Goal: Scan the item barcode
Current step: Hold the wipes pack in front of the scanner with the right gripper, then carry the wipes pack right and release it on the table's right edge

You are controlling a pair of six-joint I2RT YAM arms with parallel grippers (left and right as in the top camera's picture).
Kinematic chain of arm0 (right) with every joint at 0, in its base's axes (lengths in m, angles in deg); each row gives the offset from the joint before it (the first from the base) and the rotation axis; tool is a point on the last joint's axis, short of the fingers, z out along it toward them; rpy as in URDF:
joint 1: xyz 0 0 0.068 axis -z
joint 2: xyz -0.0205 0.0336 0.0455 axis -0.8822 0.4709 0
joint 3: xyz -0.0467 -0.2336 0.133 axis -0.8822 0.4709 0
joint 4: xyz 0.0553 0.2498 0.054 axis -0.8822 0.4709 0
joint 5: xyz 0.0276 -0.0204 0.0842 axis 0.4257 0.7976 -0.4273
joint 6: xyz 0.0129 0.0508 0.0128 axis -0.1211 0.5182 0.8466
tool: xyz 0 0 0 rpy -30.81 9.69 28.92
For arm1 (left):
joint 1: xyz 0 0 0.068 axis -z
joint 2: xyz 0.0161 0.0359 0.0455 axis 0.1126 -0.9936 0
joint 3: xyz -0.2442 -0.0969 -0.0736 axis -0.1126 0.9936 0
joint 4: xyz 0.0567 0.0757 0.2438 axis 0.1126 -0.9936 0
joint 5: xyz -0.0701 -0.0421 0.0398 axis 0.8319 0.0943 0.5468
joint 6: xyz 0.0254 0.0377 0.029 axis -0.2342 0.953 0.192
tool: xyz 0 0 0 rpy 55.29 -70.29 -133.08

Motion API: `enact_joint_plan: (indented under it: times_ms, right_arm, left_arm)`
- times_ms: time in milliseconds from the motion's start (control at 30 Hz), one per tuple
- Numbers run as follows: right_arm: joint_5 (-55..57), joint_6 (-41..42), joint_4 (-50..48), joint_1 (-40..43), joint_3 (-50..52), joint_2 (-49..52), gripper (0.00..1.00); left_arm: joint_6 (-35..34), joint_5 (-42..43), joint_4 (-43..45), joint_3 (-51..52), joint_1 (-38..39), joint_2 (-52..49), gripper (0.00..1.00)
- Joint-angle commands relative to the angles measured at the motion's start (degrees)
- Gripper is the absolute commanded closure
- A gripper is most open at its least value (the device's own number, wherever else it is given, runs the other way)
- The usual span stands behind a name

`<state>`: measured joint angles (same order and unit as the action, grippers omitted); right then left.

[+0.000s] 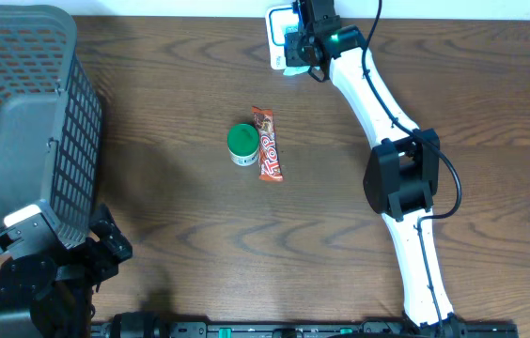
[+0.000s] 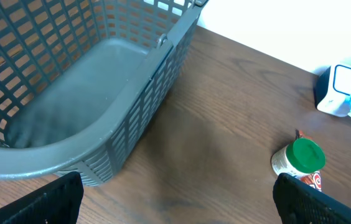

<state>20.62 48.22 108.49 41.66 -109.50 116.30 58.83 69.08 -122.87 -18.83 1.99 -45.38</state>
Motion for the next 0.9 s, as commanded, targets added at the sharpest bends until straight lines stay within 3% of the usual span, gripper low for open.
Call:
enact_joint_plan:
  times_ms: [0, 233, 367, 633, 867]
  right_arm:
    - [1.4, 1.3, -0.2, -0.5, -1.3, -1.1, 0.8]
    - [1.6, 1.3, -1.0, -0.1, -1.3, -1.0, 0.79]
    - [2.4, 1.2, -0.9, -0.1, -1.3, 0.1, 0.93]
    - [2.4, -0.3, 2.3, 0.7, -1.5, 0.3, 0.96]
    - [2.4, -1.0, 21.9, 2.8, -7.1, -0.1, 0.99]
  left_arm:
    - [0.0, -0.5, 0.2, 0.0, -0.3, 0.2, 0.02]
    - [0.0, -0.5, 0.2, 0.0, -0.3, 0.1, 0.02]
    - [0.0, -0.5, 0.2, 0.0, -0.3, 0.1, 0.02]
    - [0.0, -0.5, 0.2, 0.0, -0.3, 0.1, 0.02]
    - [0.0, -0.5, 0.2, 0.0, -0.3, 0.1, 0.02]
